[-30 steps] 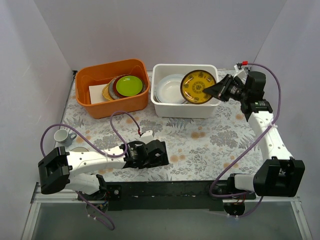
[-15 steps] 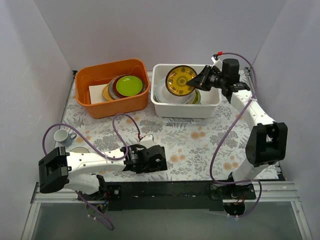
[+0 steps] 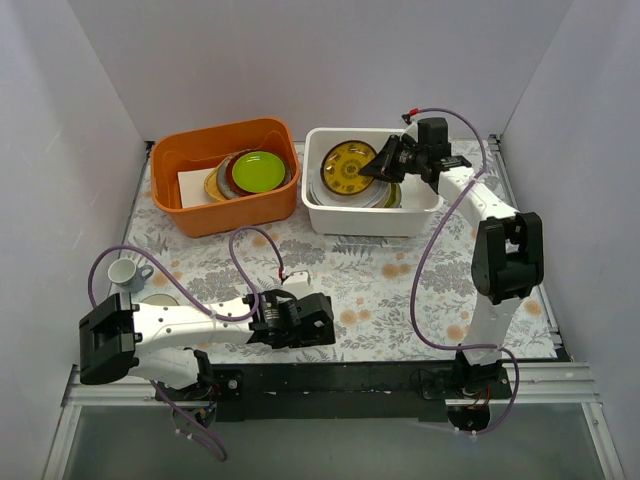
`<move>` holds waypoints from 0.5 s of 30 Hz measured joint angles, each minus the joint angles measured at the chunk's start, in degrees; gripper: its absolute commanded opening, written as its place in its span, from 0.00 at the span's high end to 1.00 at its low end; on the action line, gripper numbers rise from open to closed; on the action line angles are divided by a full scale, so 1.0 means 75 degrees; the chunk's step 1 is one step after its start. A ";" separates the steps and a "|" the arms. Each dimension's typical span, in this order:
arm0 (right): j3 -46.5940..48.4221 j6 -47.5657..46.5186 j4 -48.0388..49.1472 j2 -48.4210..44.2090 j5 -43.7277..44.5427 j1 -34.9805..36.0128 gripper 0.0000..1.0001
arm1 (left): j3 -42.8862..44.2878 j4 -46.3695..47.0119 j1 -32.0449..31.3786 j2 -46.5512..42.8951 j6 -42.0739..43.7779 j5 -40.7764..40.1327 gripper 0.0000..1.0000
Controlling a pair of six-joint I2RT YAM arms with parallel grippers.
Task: Place the plates into the plastic bin on the countertop
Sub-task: Place the plate in the plastic bin.
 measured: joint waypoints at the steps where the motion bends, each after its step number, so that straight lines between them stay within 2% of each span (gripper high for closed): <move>1: 0.0003 -0.0015 -0.0026 0.0067 0.0032 0.0044 0.99 | 0.0041 -0.0020 -0.0017 0.0015 0.0000 -0.0006 0.02; 7: 0.0006 -0.0181 -0.0236 0.0353 0.0198 0.0204 0.99 | 0.0111 -0.0172 -0.0058 0.0061 0.0003 -0.0035 0.02; 15: 0.0006 -0.0361 -0.0306 0.0367 0.0385 0.0192 0.88 | 0.0111 -0.0332 -0.0087 0.0061 -0.0035 -0.0058 0.02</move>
